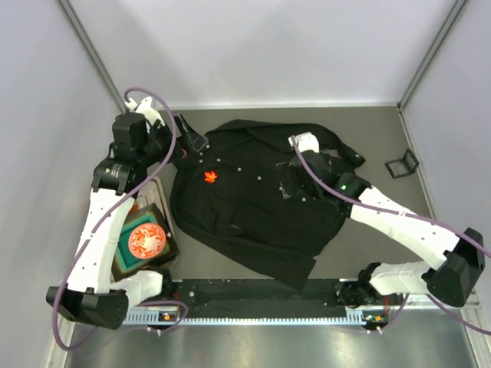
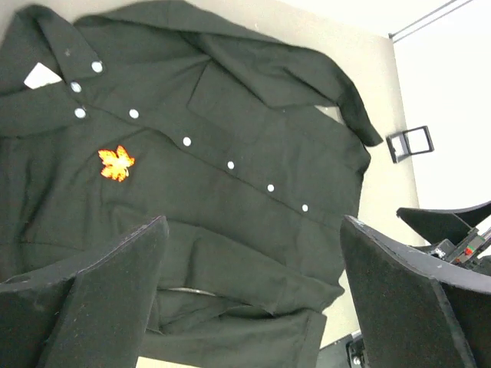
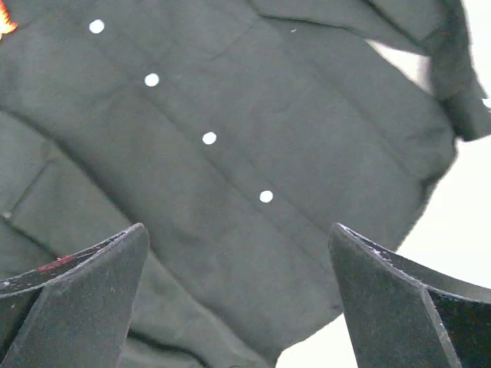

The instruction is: Remove the brooch from the garment

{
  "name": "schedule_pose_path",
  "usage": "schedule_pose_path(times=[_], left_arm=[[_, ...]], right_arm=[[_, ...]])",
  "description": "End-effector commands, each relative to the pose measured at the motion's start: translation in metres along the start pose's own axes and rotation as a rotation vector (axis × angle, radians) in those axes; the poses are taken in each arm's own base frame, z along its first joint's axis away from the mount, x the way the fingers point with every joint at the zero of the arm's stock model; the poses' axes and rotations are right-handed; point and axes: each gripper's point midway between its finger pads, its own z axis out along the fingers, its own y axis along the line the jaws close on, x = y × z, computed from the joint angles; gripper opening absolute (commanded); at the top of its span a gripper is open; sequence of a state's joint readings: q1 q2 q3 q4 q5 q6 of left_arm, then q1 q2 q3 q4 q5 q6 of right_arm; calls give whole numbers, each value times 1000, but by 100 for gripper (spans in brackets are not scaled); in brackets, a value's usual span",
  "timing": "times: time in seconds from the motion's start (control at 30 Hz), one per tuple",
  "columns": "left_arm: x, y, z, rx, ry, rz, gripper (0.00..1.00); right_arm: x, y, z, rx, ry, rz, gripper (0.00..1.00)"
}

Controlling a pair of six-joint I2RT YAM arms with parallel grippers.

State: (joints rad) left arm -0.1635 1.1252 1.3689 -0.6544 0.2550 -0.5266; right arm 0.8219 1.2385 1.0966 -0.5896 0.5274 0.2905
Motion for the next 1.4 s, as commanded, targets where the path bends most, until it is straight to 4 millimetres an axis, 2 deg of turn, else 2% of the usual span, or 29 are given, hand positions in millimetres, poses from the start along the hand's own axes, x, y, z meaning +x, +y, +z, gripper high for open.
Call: schedule_pose_path(times=[0.0, 0.07, 0.13, 0.17, 0.23, 0.27, 0.37, 0.4, 0.47, 0.5, 0.53, 0.6, 0.63, 0.67, 0.73, 0.77, 0.83, 0.87, 0.9, 0.97, 1.0, 1.07, 1.13, 1.17, 1.27, 1.3, 1.37], left_arm=[[18, -2, 19, 60, 71, -59, 98], [34, 5, 32, 59, 130, -78, 95], [42, 13, 41, 52, 148, -77, 92], [53, 22, 50, 32, 176, -88, 84], [60, 31, 61, 13, 180, -112, 79], [72, 40, 68, -6, 208, -134, 74], [84, 52, 86, -8, 205, -182, 70], [86, 60, 91, -29, 202, -213, 66], [88, 69, 104, -29, 202, -241, 64], [90, 71, 109, -28, 211, -251, 64], [96, 73, 113, -25, 236, -259, 64], [109, 82, 125, -40, 301, -265, 61], [117, 81, 127, -23, 346, -275, 58], [125, 85, 134, -28, 386, -296, 54], [128, 85, 144, 11, 399, -322, 42], [132, 93, 150, -11, 403, -336, 41], [128, 103, 157, -46, 375, -326, 41], [126, 112, 163, -82, 356, -318, 41], [125, 116, 166, -94, 355, -323, 41], [128, 124, 174, -123, 363, -343, 40], [130, 127, 176, -133, 367, -348, 40], [135, 135, 180, -150, 369, -350, 39], [139, 140, 183, -170, 373, -355, 38], [139, 142, 186, -172, 367, -357, 37], [140, 150, 192, -202, 361, -362, 36], [139, 153, 193, -218, 356, -365, 36], [134, 159, 197, -243, 336, -352, 35]], right_arm=[[-9, 46, -10, -261, 39, -9, 99], [-6, 50, -5, -259, 56, -7, 99], [-1, 59, 8, -265, 97, -3, 99], [1, 63, 12, -275, 114, -10, 99], [3, 79, 26, -296, 156, -14, 99], [2, 84, 30, -308, 162, -13, 99], [1, 103, 47, -343, 177, 2, 99], [-13, 113, 50, -372, 145, 33, 99], [-17, 124, 63, -387, 148, 71, 99], [-37, 137, 65, -429, 101, 128, 98], [-37, 146, 78, -440, 101, 157, 98], [-53, 160, 90, -491, 90, 270, 95], [-70, 171, 97, -543, 43, 321, 91], [-63, 181, 113, -557, 67, 350, 88], [-93, 193, 122, -628, -2, 455, 83], [-93, 198, 139, -639, -7, 490, 81], [-99, 201, 153, -687, 6, 588, 67], [-111, 204, 156, -726, -41, 605, 65], [-102, 207, 168, -722, -28, 609, 63], [-101, 212, 174, -742, -41, 570, 61], [-87, 217, 182, -751, -14, 540, 60], [-74, 217, 189, -741, 13, 517, 59], [-65, 218, 193, -745, 30, 485, 58], [-68, 220, 193, -755, 30, 467, 57], [-57, 227, 194, -790, 55, 460, 50], [-59, 233, 191, -822, 54, 480, 45], [-57, 241, 193, -846, 71, 499, 41]])
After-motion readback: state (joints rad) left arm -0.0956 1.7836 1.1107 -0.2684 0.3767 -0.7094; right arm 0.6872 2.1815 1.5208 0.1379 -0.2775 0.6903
